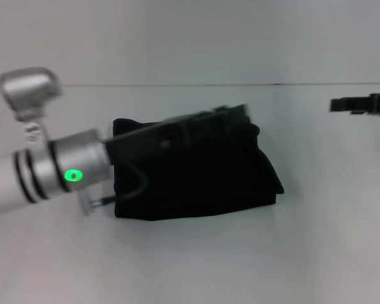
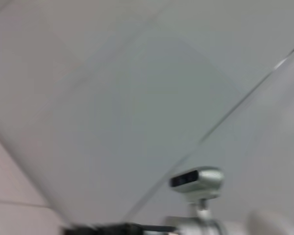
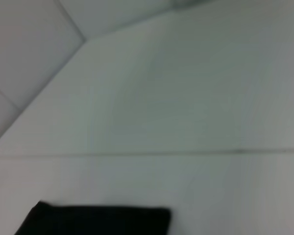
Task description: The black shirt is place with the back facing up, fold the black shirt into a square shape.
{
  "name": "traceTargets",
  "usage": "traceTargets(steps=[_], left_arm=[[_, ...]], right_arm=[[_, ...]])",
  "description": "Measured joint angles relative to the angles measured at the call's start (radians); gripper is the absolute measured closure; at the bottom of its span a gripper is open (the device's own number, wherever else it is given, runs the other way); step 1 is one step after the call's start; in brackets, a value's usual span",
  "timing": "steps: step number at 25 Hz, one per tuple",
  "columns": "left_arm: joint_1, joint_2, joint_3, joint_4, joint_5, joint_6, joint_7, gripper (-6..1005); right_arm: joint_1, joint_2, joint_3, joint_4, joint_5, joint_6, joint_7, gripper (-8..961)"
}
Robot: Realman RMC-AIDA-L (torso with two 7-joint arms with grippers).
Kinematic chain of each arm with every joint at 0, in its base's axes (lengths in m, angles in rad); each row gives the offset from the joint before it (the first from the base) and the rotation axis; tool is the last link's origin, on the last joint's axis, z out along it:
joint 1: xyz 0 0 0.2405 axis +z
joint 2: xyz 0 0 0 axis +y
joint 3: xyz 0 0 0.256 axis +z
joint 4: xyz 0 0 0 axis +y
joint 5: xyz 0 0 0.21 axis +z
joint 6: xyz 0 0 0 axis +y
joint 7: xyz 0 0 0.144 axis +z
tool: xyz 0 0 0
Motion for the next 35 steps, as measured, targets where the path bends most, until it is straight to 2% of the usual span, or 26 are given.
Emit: traceTargets(steps=[2,5,7,9,16,20,25,35], left_arm=[[0.030,0.016,0.020,0.067,0.006,-0.016,0.055,221],[0.055,0.057,0.044,0.109,0.011,-0.025,0.158,117],[0.064,0.074,0.055,0.126,0.022,-0.021,0.218,47],[0.074,0.079,0.067,0.166,0.048,-0.024,0.275,47],[0.088,0.072,0.080,0.236,0.099,-0.053,0.349,47],[0.095,0.071,0.078,0.237,0.099,-0.062,0.359,47],[0.100,0.069,0.076,0.237,0.099,-0.063,0.360,47],[0.108,0.069,0.072,0.237,0.100,-0.064,0.360,48]], right_arm=[[0.033,0.000,-0.025,0.052,-0.006,0.012,0.029,220],[0.078,0.008,-0.043,0.125,-0.007,0.055,0.059,220],[0.097,0.020,-0.043,0.154,-0.006,0.076,0.071,220],[0.114,0.038,-0.038,0.176,0.000,0.100,0.088,220],[0.143,0.104,-0.033,0.226,0.037,0.202,0.137,219],[0.150,0.122,-0.033,0.264,0.078,0.238,0.138,219],[0.151,0.133,-0.032,0.286,0.104,0.281,0.152,224],[0.176,0.162,-0.033,0.338,0.122,0.365,0.178,290]])
